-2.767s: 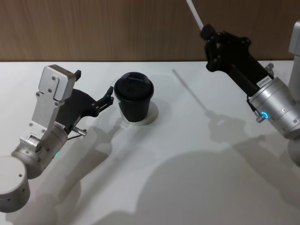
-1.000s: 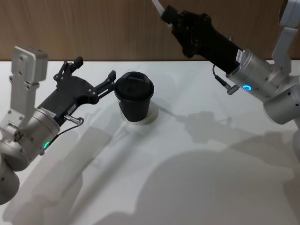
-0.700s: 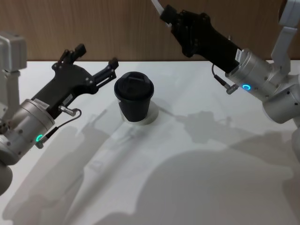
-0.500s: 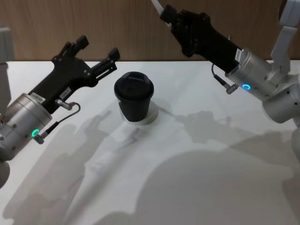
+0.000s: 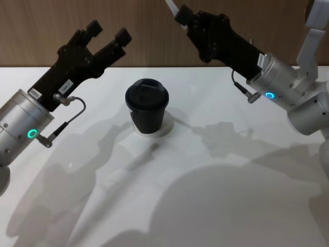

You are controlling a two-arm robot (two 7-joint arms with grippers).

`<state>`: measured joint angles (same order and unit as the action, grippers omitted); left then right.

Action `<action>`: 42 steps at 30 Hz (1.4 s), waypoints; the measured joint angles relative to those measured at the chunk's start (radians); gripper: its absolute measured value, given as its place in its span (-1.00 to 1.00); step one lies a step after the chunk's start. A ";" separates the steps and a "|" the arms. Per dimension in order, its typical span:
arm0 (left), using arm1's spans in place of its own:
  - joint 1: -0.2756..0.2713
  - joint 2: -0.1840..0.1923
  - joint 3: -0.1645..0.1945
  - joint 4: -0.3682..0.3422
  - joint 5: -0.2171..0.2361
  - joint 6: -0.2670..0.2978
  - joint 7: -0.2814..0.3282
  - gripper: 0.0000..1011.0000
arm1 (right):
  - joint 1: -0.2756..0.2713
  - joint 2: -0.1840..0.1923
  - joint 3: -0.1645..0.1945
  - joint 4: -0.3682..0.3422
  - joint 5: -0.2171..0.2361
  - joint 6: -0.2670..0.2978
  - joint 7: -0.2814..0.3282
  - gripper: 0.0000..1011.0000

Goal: Pick up the straw with one hand, pass it to the other hand, and insert it into the cup.

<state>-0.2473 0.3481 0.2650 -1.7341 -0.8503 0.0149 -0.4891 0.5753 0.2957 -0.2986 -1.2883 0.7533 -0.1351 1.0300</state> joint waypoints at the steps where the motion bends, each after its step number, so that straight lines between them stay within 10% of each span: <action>1: -0.002 -0.001 0.000 0.002 -0.010 0.004 -0.004 0.98 | 0.000 0.000 0.000 0.000 0.000 0.000 0.000 -0.99; 42: -0.187 -0.046 0.052 0.099 -0.213 0.116 -0.106 0.98 | 0.001 0.000 0.000 0.001 0.000 0.000 0.001 -0.99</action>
<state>-0.4339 0.3021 0.3169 -1.6348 -1.0628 0.1311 -0.5950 0.5762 0.2957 -0.2985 -1.2870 0.7537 -0.1350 1.0308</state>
